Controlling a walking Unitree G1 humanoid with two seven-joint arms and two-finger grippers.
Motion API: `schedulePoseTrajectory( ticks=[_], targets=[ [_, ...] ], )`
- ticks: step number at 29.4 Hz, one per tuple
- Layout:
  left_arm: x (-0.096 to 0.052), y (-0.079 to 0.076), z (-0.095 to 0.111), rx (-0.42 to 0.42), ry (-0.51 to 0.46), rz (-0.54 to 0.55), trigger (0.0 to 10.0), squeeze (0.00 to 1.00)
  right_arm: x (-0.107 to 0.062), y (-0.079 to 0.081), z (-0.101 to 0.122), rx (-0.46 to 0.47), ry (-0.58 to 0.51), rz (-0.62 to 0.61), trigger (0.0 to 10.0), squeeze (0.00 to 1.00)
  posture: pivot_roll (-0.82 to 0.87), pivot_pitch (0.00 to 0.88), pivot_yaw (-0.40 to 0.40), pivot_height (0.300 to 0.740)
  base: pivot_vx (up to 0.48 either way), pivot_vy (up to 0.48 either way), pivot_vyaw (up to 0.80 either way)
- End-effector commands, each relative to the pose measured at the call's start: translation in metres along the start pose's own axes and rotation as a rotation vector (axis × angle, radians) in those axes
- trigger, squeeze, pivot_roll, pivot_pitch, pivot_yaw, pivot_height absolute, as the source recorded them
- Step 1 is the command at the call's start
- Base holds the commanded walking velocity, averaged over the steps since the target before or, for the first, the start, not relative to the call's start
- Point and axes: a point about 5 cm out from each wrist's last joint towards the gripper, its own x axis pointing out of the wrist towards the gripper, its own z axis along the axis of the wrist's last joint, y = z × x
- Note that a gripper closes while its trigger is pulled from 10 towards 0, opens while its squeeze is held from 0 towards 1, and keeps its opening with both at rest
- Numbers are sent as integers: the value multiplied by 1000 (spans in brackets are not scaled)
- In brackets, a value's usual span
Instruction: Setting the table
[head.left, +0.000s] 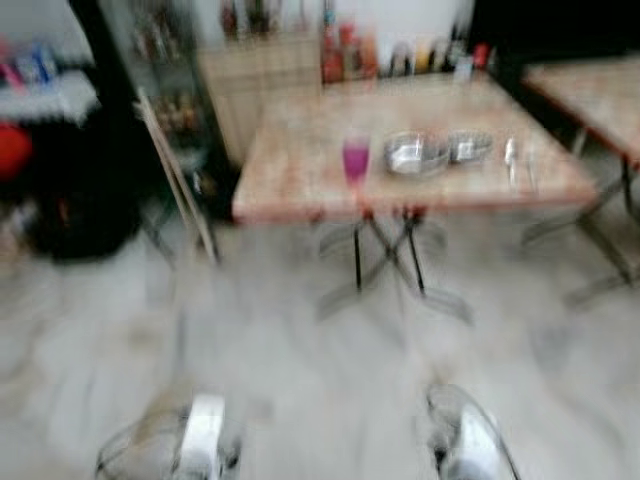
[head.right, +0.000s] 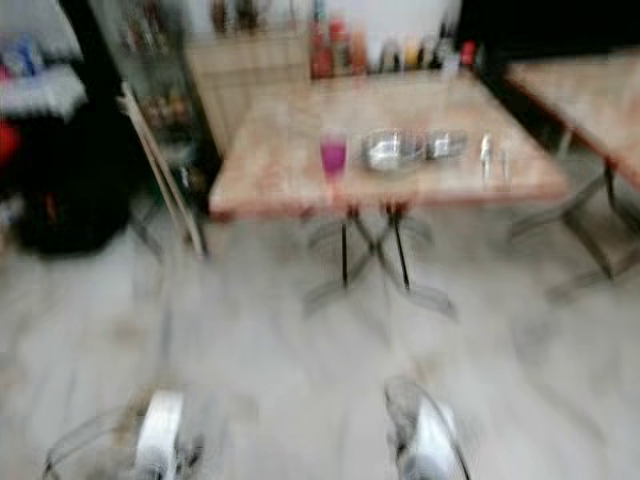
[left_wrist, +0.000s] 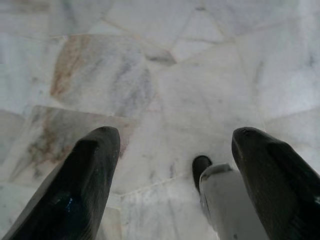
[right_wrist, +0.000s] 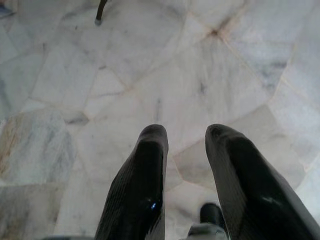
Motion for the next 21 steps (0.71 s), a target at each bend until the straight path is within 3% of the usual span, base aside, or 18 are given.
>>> schedulePoseTrajectory(
  ticks=[1, 5, 10, 21],
  targets=[
    [0, 10, 4, 9, -7, 23, 10000, 0, 2, 13, 3, 19, -11, 28, 10000, 0, -42, 0, 73, 740, 412, 0, 0],
    [0, 11, 4, 8, -8, 23, 10000, 0, 2, 13, 3, 30, -12, 29, 10000, 0, -42, 0, 73, 740, 416, 0, 0],
    [0, 11, 4, 8, -7, 23, 10000, 0, 2, 13, 5, 31, -15, 29, 10000, 0, -43, 0, 73, 740, 415, 0, -494],
    [0, 8, 3, 2, -5, 17, 10000, 0, 2, 10, 5, 13, -16, 19, 10000, 0, -44, 0, 65, 740, 414, 0, 0]
  ],
)
